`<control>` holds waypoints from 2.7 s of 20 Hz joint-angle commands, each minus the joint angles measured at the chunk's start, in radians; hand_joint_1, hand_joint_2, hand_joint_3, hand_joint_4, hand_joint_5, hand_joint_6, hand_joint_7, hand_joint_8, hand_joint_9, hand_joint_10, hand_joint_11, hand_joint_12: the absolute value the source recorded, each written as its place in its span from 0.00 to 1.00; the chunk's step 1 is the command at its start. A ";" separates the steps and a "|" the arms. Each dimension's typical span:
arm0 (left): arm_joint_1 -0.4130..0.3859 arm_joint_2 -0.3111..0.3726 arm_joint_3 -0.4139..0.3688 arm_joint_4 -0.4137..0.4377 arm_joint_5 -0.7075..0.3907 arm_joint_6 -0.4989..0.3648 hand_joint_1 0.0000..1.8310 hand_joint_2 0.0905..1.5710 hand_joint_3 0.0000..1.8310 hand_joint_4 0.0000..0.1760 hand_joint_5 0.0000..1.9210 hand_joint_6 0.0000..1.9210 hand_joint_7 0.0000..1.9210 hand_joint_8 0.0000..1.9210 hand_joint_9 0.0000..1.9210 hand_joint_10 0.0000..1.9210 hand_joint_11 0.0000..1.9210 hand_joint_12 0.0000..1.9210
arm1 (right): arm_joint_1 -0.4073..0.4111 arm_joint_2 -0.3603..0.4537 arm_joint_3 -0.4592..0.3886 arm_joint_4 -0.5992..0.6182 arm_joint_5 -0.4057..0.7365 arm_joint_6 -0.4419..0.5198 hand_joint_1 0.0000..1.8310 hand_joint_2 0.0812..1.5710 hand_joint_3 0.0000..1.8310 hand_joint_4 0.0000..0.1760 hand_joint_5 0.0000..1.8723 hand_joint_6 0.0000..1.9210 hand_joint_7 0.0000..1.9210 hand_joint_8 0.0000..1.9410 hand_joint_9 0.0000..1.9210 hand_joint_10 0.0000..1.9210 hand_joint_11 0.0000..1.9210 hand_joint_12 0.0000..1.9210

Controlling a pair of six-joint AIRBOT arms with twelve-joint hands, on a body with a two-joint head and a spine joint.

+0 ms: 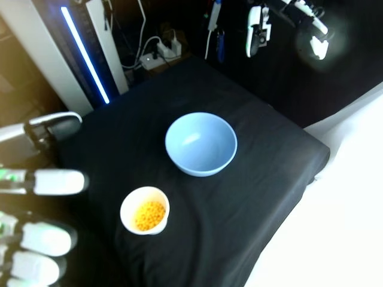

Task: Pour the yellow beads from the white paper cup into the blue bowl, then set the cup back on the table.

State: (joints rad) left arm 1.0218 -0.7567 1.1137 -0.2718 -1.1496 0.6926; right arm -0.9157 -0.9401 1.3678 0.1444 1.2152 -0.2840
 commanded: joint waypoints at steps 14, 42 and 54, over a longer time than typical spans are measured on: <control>-0.018 -0.020 0.017 -0.003 -0.116 -0.007 0.29 0.40 0.00 0.00 0.00 0.00 0.08 0.00 0.08 0.00 0.00 0.34 | -0.026 -0.142 0.105 0.142 0.067 0.102 0.41 0.37 0.00 0.00 0.06 0.00 0.06 0.00 0.00 0.00 0.01 0.01; -0.019 -0.034 0.019 -0.002 -0.111 -0.014 0.31 0.40 0.00 0.00 0.00 0.00 0.10 0.00 0.10 0.00 0.00 0.29 | -0.129 -0.329 0.255 0.363 -0.042 0.206 0.39 0.33 0.00 0.00 0.08 0.01 0.09 0.00 0.00 0.00 0.00 0.00; -0.019 -0.043 0.023 -0.001 -0.109 -0.015 0.33 0.41 0.00 0.00 0.00 0.00 0.12 0.00 0.07 0.00 0.00 0.22 | -0.128 -0.353 0.325 0.264 -0.168 0.225 0.37 0.28 0.00 0.00 0.12 0.00 0.11 0.00 0.02 0.01 0.01 0.00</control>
State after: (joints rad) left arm 1.0145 -0.7959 1.1282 -0.2543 -1.1416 0.6853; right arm -1.0519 -1.2953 1.6836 0.3904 0.9337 -0.0742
